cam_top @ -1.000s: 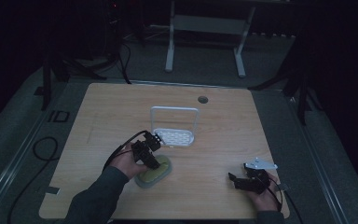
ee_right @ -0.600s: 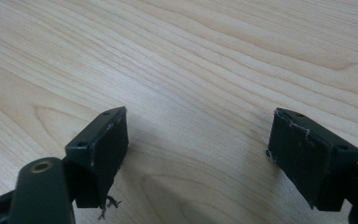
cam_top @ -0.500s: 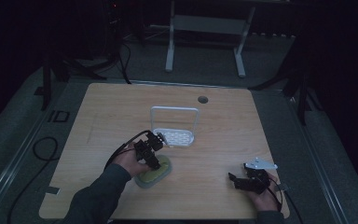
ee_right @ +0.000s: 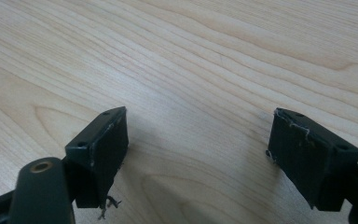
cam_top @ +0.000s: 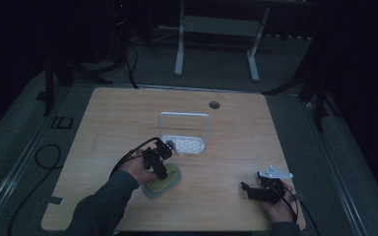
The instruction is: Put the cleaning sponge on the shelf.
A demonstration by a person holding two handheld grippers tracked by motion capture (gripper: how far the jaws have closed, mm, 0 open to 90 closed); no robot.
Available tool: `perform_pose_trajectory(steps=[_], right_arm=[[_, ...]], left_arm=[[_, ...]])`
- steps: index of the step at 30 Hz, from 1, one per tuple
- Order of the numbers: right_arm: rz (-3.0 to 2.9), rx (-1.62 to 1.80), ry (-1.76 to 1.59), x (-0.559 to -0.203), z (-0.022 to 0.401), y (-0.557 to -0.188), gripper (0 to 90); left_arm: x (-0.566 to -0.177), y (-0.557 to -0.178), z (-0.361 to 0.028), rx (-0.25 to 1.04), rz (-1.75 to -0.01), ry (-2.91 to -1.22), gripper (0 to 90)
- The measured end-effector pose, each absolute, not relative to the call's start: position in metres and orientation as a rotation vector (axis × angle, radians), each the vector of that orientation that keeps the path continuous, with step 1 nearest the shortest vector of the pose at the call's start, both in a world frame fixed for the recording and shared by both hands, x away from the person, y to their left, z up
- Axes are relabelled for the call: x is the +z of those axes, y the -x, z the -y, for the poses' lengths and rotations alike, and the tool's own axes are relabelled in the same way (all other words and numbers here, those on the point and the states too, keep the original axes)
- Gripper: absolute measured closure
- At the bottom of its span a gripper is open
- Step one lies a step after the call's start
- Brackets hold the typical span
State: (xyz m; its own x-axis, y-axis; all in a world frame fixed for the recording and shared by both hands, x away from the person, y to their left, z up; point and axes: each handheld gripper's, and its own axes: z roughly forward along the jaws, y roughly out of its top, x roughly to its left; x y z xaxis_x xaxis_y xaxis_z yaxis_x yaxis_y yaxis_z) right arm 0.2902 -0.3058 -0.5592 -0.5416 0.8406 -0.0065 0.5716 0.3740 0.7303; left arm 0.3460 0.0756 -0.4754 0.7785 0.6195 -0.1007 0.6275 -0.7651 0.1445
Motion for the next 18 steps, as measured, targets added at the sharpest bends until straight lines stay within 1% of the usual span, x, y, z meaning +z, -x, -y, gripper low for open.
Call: perform_pose_trajectory(steps=[2, 3, 6, 18], right_arm=[[-2.261, 0.977, -1.229, -0.5592, 0.3058, -0.2902, 19.3], [-2.261, 0.977, -1.229, -0.5592, 0.3058, -0.2902, 19.3], [-2.261, 0.977, -1.229, -0.5592, 0.3058, -0.2902, 19.3], [-2.261, 0.977, -1.229, -0.5592, 0.3057, -0.2902, 19.3]], left_arm=[[-0.4755, -0.3460, -0.0753, -0.071, -0.986, -2.806, 65.4], [-0.4750, -0.3458, -0.0749, -0.077, -0.975, -2.811, 68.2], [-0.4745, -0.3457, -0.0744, -0.065, -0.967, -2.818, 70.5], [-0.4684, -0.3447, -0.0752, -0.022, -0.916, -2.846, 71.6]])
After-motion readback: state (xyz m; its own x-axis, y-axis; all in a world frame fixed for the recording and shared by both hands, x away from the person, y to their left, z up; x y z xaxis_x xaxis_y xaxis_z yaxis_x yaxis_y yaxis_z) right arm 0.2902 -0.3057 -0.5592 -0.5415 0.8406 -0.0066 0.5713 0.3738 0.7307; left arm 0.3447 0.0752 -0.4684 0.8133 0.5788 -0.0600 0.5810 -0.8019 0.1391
